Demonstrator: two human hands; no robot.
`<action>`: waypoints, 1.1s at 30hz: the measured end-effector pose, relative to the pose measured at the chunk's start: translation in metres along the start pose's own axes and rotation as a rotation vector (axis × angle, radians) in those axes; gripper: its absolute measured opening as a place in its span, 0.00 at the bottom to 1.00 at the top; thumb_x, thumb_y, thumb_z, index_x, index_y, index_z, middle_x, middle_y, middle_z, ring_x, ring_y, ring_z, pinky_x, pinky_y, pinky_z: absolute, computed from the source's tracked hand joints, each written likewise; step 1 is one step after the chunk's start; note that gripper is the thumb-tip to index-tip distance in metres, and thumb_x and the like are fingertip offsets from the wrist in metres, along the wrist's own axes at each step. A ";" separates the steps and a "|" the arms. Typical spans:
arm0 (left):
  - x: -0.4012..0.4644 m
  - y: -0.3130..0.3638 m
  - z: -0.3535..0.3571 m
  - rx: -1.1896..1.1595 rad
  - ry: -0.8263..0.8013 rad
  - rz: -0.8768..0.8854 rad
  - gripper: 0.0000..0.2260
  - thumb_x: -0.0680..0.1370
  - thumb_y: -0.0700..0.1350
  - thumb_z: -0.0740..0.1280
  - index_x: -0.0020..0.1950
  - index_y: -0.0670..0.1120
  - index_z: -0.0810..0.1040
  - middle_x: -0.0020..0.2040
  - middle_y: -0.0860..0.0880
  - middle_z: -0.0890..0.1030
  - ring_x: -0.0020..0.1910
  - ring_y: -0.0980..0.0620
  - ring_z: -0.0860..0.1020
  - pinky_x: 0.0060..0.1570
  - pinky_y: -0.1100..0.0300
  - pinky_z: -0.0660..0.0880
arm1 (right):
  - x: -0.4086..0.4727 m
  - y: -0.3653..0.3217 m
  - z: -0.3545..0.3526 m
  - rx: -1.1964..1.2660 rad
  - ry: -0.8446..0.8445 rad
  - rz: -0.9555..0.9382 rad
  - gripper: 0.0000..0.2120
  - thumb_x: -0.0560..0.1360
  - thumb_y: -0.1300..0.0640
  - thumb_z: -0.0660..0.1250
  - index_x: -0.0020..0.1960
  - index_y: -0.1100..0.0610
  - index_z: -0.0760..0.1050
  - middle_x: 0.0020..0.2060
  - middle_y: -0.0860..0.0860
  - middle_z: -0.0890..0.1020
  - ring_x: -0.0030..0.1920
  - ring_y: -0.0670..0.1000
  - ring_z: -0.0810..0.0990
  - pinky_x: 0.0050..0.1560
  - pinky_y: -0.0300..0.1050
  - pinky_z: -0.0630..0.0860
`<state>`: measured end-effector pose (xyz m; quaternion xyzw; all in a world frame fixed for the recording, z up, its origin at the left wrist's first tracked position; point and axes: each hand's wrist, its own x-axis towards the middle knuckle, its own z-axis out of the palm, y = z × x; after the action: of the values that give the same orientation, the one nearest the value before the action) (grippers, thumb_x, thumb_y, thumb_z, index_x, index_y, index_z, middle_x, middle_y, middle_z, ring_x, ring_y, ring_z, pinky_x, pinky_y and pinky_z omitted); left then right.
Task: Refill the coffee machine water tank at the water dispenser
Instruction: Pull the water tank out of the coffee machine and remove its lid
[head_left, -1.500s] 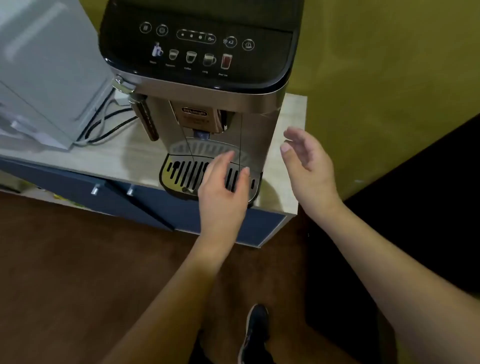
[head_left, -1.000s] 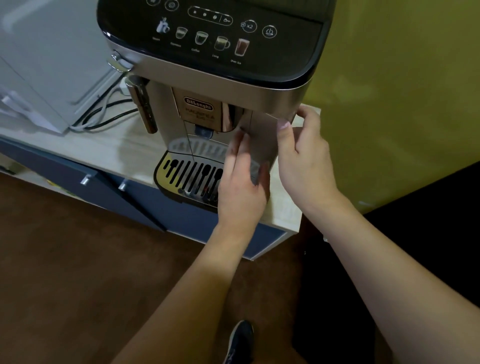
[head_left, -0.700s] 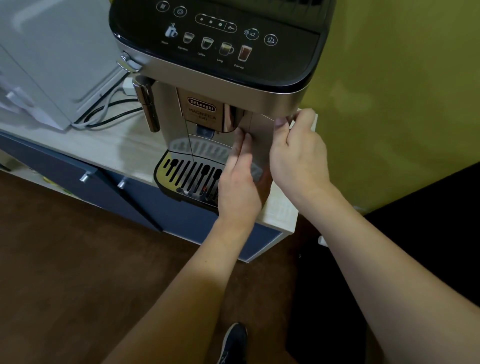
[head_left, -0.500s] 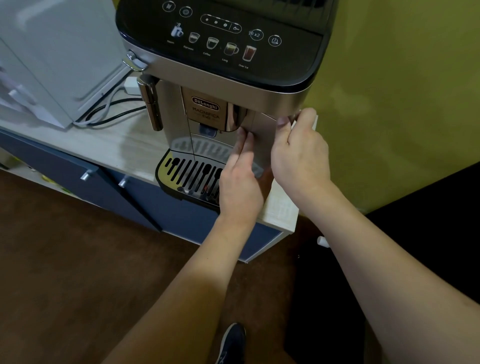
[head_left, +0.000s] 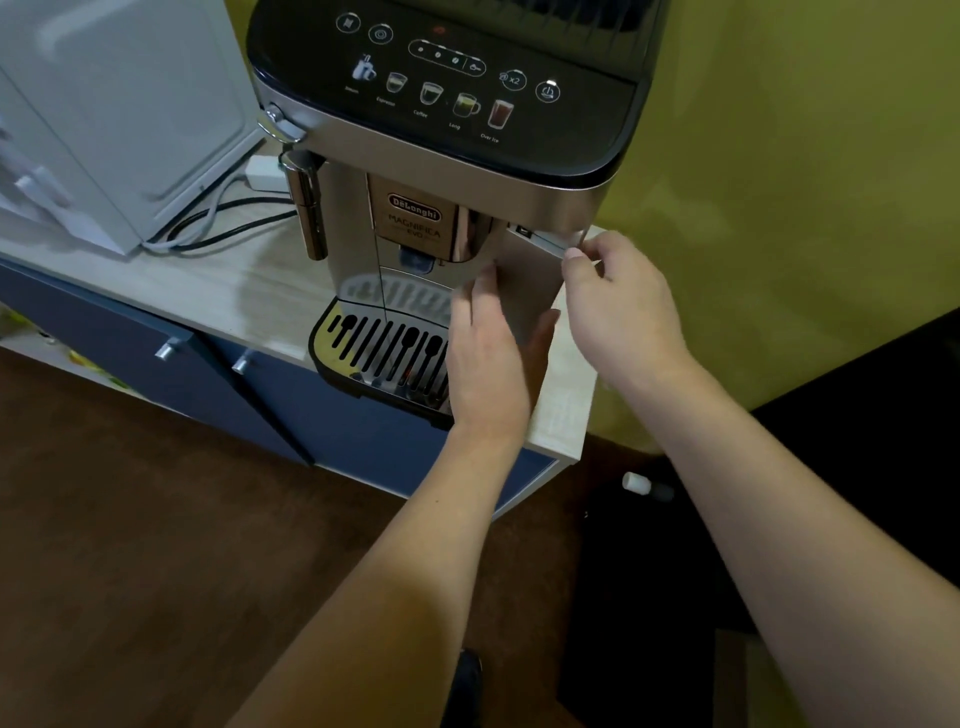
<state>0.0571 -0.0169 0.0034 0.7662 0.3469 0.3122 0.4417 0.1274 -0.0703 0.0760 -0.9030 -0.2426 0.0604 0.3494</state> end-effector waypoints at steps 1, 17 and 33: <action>0.003 -0.002 0.002 0.020 0.018 -0.002 0.29 0.76 0.58 0.64 0.72 0.44 0.67 0.65 0.45 0.72 0.62 0.48 0.72 0.57 0.61 0.67 | 0.002 0.002 -0.002 -0.004 -0.011 -0.012 0.10 0.81 0.49 0.56 0.47 0.53 0.71 0.45 0.53 0.77 0.48 0.56 0.74 0.44 0.48 0.68; -0.008 0.013 -0.018 0.167 0.067 0.012 0.29 0.69 0.53 0.76 0.63 0.42 0.68 0.58 0.47 0.70 0.57 0.50 0.71 0.54 0.60 0.70 | 0.009 -0.014 -0.024 0.321 -0.203 0.235 0.05 0.79 0.57 0.64 0.50 0.53 0.79 0.46 0.53 0.81 0.47 0.53 0.78 0.55 0.54 0.79; -0.015 0.047 -0.058 0.245 -0.032 -0.055 0.28 0.70 0.57 0.73 0.64 0.45 0.70 0.57 0.50 0.72 0.55 0.51 0.74 0.51 0.57 0.74 | -0.005 -0.029 -0.023 0.359 -0.205 0.332 0.07 0.75 0.58 0.64 0.45 0.58 0.81 0.47 0.61 0.85 0.45 0.59 0.84 0.50 0.62 0.82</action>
<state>0.0151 -0.0194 0.0669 0.8097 0.3962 0.2427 0.3586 0.1179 -0.0681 0.1125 -0.8431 -0.1108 0.2503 0.4629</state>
